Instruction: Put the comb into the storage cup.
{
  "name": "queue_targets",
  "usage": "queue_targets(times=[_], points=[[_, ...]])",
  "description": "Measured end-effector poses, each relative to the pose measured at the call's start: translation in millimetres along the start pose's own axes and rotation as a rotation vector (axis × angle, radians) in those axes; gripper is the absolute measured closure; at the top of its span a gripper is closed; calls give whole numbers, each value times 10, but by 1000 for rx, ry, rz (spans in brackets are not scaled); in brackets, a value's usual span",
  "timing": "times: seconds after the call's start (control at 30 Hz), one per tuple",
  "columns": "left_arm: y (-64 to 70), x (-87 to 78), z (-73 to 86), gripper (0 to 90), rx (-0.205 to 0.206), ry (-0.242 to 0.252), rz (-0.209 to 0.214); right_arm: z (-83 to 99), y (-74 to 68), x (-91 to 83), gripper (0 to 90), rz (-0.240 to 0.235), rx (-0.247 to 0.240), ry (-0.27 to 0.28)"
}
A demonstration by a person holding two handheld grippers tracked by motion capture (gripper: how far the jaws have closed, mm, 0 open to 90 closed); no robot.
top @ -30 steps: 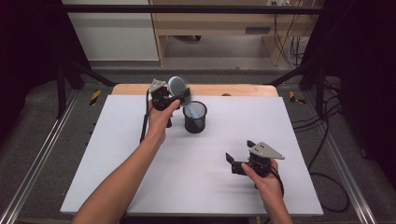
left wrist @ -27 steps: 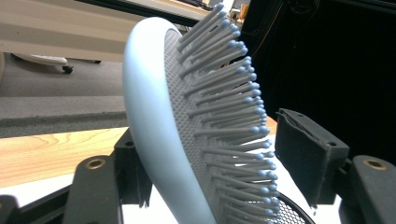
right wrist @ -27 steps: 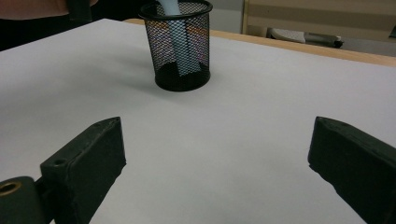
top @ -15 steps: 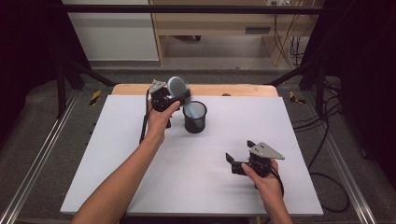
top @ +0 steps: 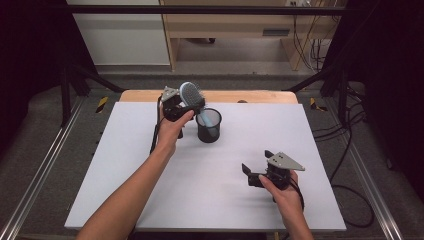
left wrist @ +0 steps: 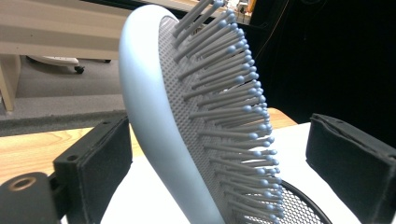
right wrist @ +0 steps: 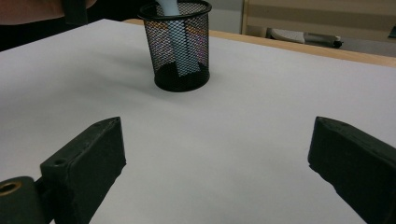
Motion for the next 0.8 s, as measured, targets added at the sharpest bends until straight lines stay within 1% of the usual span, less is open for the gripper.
queue_targets(times=[0.1, 0.2, 0.3, 0.5, 0.8], points=[[8, 2, 6, 53, 6, -1, -1, 0, 0, 1, 42, 0, 0, 0], [16, -2, 17, 49, 14, -3, -3, 0, 2, 2, 42, 1, 0, 0], [25, -4, 27, 46, 14, -7, -1, -1, 3, 2, 42, 2, 1, 0], [45, -38, 33, 46, 26, 3, -3, -1, 1, 2, 42, 1, 0, 0], [40, -67, 48, 40, 37, -5, -12, -2, -4, 3, 42, -1, -5, -1]])
Point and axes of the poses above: each handheld gripper's, and its own axes: x roughly forward along the jaws, z roughly out of its underside, y roughly to its right, the point moved 3 cm from there along x, roughly forward along the jaws, and after that the axes turned 10 degrees about -y, right-handed, at the moved point
